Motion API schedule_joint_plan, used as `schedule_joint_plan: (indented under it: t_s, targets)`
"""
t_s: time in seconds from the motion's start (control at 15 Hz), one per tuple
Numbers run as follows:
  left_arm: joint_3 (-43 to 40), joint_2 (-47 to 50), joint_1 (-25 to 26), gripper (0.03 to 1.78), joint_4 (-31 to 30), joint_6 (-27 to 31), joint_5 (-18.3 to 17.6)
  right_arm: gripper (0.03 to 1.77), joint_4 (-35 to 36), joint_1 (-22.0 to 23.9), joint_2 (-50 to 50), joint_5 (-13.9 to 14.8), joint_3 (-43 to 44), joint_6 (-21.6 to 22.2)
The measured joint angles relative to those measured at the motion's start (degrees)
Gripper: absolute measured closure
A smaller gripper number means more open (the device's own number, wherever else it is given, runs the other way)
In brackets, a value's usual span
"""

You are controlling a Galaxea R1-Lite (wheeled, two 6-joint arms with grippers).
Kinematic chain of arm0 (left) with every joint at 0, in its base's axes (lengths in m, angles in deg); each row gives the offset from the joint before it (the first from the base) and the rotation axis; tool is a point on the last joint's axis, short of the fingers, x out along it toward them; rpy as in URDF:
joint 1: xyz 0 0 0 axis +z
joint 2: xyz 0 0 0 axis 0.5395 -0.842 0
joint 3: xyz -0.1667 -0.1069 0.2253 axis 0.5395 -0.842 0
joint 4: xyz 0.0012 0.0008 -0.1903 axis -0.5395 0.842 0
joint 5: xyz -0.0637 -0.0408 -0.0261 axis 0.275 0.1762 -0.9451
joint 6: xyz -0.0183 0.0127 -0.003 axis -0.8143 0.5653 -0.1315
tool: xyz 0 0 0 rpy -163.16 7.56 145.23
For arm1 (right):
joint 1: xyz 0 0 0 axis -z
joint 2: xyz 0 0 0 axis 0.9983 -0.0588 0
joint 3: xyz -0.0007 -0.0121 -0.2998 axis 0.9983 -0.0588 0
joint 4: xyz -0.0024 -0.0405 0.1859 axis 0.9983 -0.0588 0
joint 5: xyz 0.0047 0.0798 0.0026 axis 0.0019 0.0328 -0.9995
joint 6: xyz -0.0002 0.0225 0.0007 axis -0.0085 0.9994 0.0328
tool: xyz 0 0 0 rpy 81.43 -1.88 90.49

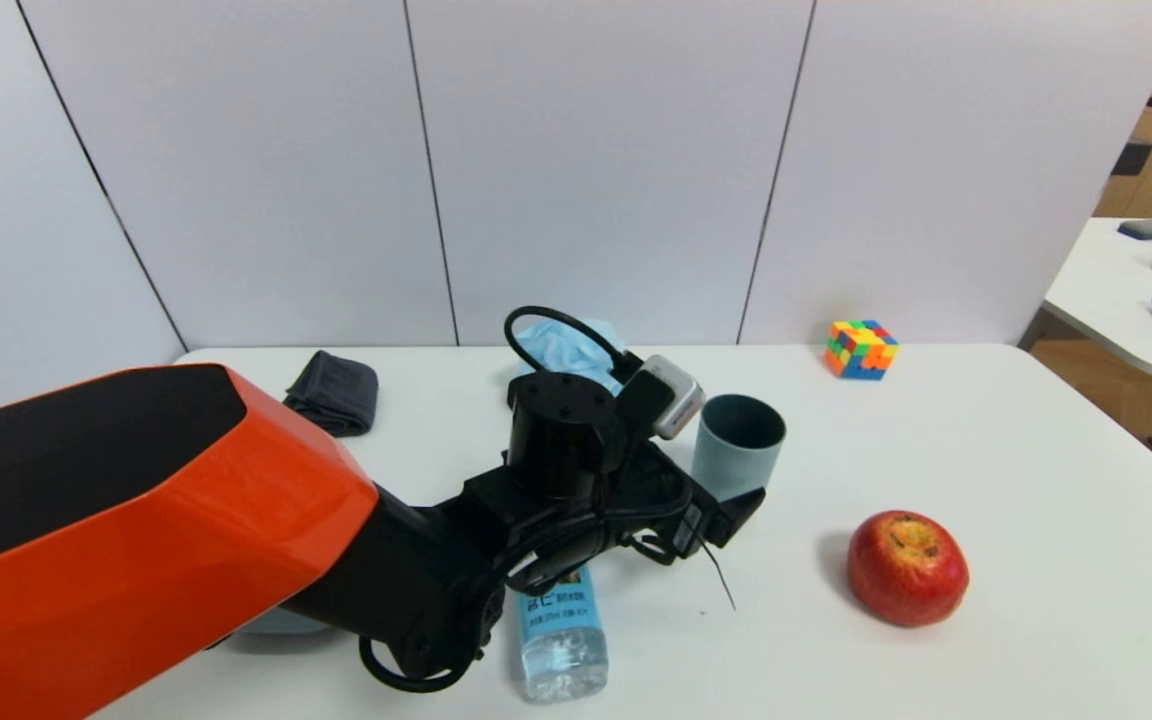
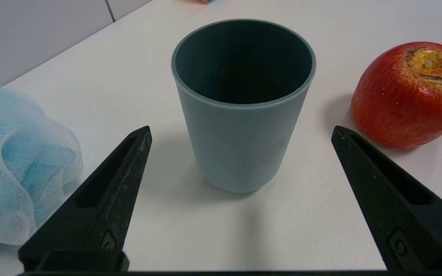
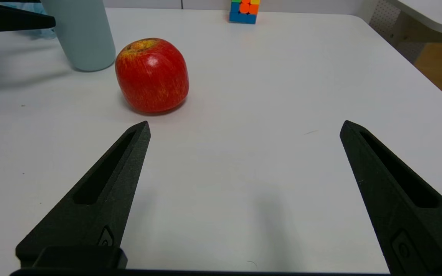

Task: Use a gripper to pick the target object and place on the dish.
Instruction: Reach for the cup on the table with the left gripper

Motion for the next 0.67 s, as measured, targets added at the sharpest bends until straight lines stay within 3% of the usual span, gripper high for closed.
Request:
schedule_joint_plan:
  t_s: [0.67]
  targets:
    - [6.14, -4.57, -0.82, 0.12, -0.06, -1.83, -0.04, 0.09, 0.00, -0.02, 0.00, 0.00, 0.00, 0.02]
